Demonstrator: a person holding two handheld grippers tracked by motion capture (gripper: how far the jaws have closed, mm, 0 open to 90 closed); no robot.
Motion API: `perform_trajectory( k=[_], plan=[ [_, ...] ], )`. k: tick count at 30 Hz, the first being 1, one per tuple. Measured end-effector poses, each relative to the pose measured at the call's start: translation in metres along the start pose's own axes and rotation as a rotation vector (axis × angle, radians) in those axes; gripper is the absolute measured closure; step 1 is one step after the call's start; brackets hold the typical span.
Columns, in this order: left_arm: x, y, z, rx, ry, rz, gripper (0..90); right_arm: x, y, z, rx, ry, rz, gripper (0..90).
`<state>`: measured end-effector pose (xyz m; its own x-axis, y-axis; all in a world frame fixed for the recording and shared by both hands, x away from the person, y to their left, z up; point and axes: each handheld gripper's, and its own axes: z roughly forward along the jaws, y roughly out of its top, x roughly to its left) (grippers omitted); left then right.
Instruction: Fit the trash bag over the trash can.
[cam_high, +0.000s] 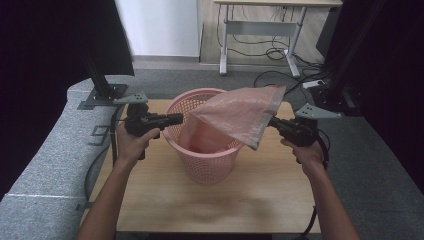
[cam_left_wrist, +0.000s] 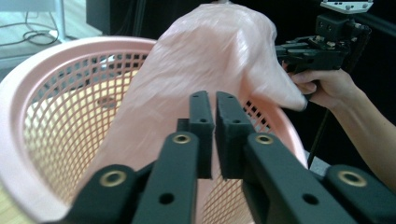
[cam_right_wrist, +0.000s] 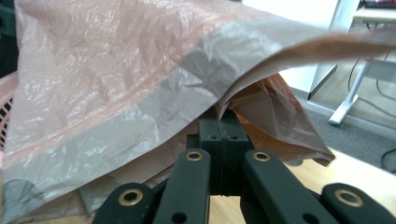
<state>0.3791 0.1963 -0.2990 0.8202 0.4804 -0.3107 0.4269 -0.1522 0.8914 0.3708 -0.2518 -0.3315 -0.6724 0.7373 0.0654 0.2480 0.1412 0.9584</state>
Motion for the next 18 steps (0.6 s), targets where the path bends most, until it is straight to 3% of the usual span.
perform_trajectory(
  k=[3,7,9,10,14,18],
  plan=[
    [-0.003,-0.001,0.006,0.007,-0.011,0.012,85.5,-0.001,-0.005,-0.001,-0.007,0.008,0.015,89.8],
    [-0.015,0.000,0.013,-0.014,-0.014,0.037,66.0,0.005,-0.004,-0.001,-0.004,0.009,-0.004,89.7],
    [-0.018,0.001,0.016,-0.019,0.000,0.039,60.9,0.008,-0.002,0.000,-0.004,0.016,-0.014,89.7],
    [-0.019,0.002,0.017,-0.019,0.011,0.039,61.1,0.010,-0.001,0.000,-0.005,0.018,-0.019,89.7],
    [-0.019,0.005,0.020,0.007,0.029,0.033,82.4,0.015,0.003,-0.001,-0.019,0.027,-0.028,89.7],
    [-0.016,0.005,0.016,-0.002,0.035,0.037,89.7,0.016,0.005,-0.005,-0.022,0.026,-0.039,89.7]
  ],
)
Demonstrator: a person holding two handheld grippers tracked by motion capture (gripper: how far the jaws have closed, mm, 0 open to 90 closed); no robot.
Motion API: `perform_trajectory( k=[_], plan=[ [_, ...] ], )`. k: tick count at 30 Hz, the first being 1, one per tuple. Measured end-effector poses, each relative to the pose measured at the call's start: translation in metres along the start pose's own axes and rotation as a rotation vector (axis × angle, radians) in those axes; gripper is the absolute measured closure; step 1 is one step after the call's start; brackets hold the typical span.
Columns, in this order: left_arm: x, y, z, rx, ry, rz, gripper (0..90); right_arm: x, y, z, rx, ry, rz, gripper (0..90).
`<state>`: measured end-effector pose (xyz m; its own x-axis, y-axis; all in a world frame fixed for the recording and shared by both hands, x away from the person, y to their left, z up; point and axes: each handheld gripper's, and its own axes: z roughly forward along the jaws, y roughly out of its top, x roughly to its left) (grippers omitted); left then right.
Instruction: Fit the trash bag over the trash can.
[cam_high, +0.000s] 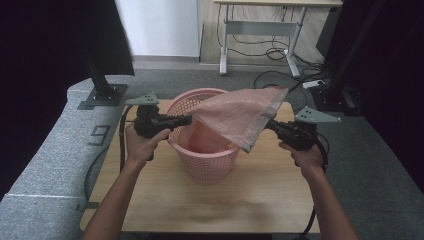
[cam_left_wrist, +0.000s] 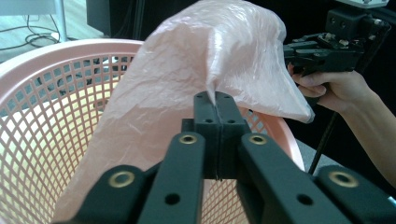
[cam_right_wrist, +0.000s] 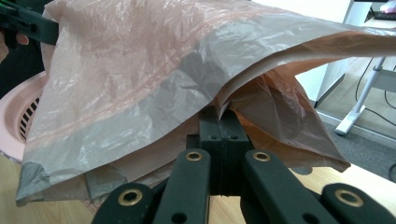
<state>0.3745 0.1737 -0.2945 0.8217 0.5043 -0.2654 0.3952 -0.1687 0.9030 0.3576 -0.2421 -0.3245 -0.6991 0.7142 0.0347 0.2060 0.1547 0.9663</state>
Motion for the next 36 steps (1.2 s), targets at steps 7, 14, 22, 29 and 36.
perform_trajectory(
  k=[7,14,22,29,36],
  plan=[
    [0.013,0.007,-0.006,-0.031,0.003,-0.038,89.8,0.004,0.023,-0.015,-0.023,0.001,-0.045,89.8],
    [0.015,0.014,-0.010,-0.030,0.031,-0.003,90.0,0.004,0.028,-0.015,-0.020,0.010,-0.045,89.8],
    [0.018,0.018,-0.021,-0.059,0.050,-0.010,89.9,0.009,0.047,-0.011,-0.026,0.027,-0.059,89.7],
    [0.008,0.005,-0.014,-0.023,0.051,0.000,67.6,0.012,0.039,-0.004,-0.002,0.021,-0.039,89.7],
    [-0.007,-0.003,-0.031,-0.074,0.115,0.017,46.2,0.004,0.023,0.004,0.029,0.022,0.001,89.7]
  ],
)
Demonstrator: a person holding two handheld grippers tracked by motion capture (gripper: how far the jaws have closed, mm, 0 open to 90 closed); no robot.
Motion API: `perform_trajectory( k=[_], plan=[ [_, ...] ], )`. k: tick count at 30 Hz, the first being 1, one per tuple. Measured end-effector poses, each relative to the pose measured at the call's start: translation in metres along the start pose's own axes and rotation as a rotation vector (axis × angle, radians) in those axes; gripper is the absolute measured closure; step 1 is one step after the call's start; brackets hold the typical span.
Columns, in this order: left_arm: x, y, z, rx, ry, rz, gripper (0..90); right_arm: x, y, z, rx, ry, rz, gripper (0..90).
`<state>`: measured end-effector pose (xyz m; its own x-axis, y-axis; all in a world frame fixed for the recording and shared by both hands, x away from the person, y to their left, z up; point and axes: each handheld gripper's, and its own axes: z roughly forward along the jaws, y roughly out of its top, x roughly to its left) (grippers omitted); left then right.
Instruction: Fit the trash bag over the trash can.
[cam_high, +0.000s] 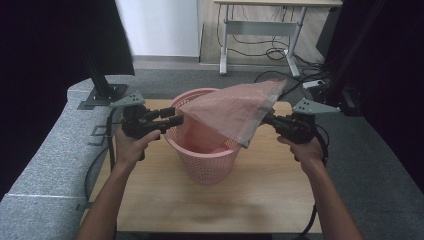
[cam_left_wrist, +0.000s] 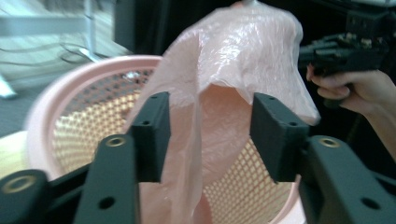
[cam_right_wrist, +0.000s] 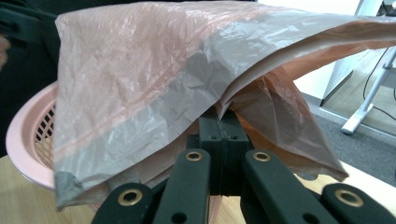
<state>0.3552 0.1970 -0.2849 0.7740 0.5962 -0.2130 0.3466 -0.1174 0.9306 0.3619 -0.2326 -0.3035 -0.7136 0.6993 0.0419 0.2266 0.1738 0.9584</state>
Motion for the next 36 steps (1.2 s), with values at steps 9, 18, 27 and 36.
perform_trajectory(
  k=[9,18,27,36],
  plan=[
    [-0.027,-0.002,0.016,0.059,-0.048,0.017,41.8,0.004,-0.004,0.002,-0.006,0.014,0.002,89.7],
    [-0.028,0.006,0.047,0.087,-0.081,-0.013,30.0,0.017,-0.003,0.006,-0.023,0.046,-0.035,89.7],
    [-0.024,0.005,0.056,0.162,-0.200,-0.060,79.7,0.025,-0.004,0.006,-0.031,0.057,-0.070,89.7],
    [-0.018,0.003,0.051,0.174,-0.283,-0.060,89.1,0.018,-0.004,0.006,-0.028,0.037,-0.062,89.7]
  ],
)
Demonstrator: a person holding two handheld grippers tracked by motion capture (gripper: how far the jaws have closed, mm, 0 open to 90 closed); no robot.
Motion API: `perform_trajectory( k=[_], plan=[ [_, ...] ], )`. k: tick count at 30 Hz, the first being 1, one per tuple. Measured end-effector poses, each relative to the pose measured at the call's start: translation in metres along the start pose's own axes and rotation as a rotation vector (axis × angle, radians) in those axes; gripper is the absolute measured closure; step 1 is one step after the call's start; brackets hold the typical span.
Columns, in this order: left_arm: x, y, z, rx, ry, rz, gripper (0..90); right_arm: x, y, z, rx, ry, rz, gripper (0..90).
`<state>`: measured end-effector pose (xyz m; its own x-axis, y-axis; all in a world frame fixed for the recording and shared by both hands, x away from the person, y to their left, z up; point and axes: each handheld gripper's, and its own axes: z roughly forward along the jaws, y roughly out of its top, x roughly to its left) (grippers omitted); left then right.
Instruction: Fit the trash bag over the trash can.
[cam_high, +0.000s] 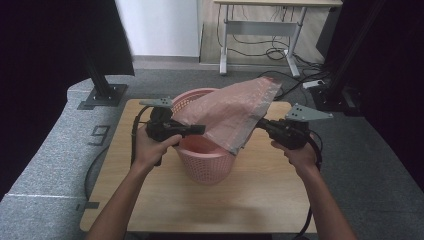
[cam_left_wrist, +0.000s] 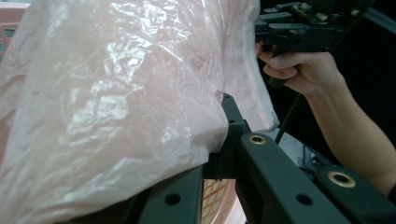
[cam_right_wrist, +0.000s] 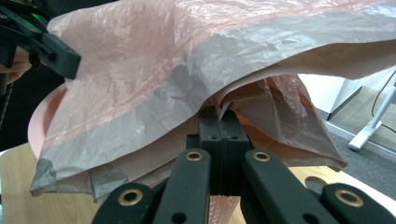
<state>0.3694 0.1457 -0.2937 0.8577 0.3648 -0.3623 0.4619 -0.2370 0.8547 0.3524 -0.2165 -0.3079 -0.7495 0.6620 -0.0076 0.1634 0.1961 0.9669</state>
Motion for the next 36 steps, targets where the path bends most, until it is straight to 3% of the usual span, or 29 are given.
perform_trajectory(
  k=[12,17,22,26,32,36],
  plan=[
    [0.006,0.001,-0.017,-0.016,0.011,0.009,89.2,-0.013,0.004,0.000,-0.005,-0.050,0.038,89.8],
    [0.013,0.003,-0.030,-0.040,-0.050,-0.016,89.4,-0.021,0.003,-0.001,0.002,-0.061,0.045,89.8],
    [0.019,0.004,-0.045,-0.061,-0.068,-0.036,89.5,-0.031,0.005,-0.008,0.002,-0.069,0.060,89.7],
    [0.025,0.003,-0.056,-0.106,-0.087,-0.057,89.5,-0.036,0.009,-0.016,0.003,-0.072,0.065,89.7],
    [0.032,0.001,-0.072,-0.143,-0.066,-0.074,89.6,-0.042,0.017,-0.031,0.007,-0.096,0.058,89.7],
    [0.040,-0.002,-0.082,-0.153,-0.029,-0.100,89.6,-0.051,0.018,-0.035,0.015,-0.110,0.074,89.6]
  ],
)
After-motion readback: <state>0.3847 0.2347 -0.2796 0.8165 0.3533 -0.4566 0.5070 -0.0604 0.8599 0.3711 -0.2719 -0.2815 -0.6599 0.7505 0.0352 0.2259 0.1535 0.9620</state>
